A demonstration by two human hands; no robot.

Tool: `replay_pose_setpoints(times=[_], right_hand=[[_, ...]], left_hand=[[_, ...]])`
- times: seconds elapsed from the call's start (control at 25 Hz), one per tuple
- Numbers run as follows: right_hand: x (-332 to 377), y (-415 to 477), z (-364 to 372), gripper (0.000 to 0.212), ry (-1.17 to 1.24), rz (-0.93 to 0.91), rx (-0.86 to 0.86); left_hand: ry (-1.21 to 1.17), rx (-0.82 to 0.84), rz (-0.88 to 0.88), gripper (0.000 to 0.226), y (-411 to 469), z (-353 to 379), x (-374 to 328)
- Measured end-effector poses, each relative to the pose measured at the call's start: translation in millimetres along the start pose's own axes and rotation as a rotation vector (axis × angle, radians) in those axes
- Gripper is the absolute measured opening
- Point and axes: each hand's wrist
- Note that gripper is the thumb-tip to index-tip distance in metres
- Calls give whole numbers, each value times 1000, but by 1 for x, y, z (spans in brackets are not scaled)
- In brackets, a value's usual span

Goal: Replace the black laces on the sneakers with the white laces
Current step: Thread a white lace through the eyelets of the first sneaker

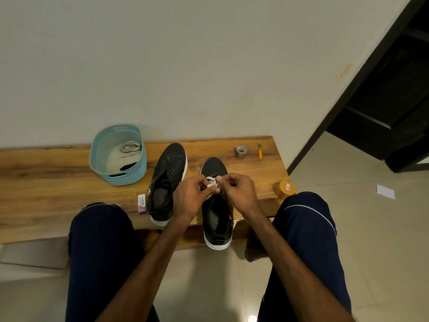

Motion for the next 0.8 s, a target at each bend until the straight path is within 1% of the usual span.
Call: replay_pose_setpoints(times=[0.12,0.2,0.28,0.36,0.44,0.52,0.56,0.64,0.68,0.76,0.8], right_hand=[[-1,3,4,10,46,110,-92],[-2,4,4,9,-4,101,-93],[-1,3,2,14,-115,54,4],[2,0,0,18,-147,36,137],[3,-1,-1,18,-228,-38,180],[3,1,-2,13,-361,-154,175],[1,5,-3,10,-406,-202,183],[-2,9,-5,10,-451,-238,211],[-2,9,-6,11,-468,-248,217],[-2,6,-5,14,-500,-269,207],[-2,5,-5,15,-515,-271,188]], left_hand=[[42,4,64,24,-2,-2,-2],[63,-9,75,19,-4,-1,-4],[64,-54,77,13,-5,1,-3],[74,-96,73,9,-3,4,-2],[39,-105,34,8,-1,5,-1],[-57,-44,-23,12,3,8,6],[-159,5,-51,13,6,10,11],[-389,85,-117,11,8,11,16],[-457,102,-140,8,8,11,16],[-509,123,-172,4,8,10,12],[-515,126,-188,7,7,10,9]])
Point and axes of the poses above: each hand's wrist, its own y-axis towards the middle knuckle, its own z-axis out of the palm, x = y × z, and after that the axes turned 1 degree about -y, right-handed
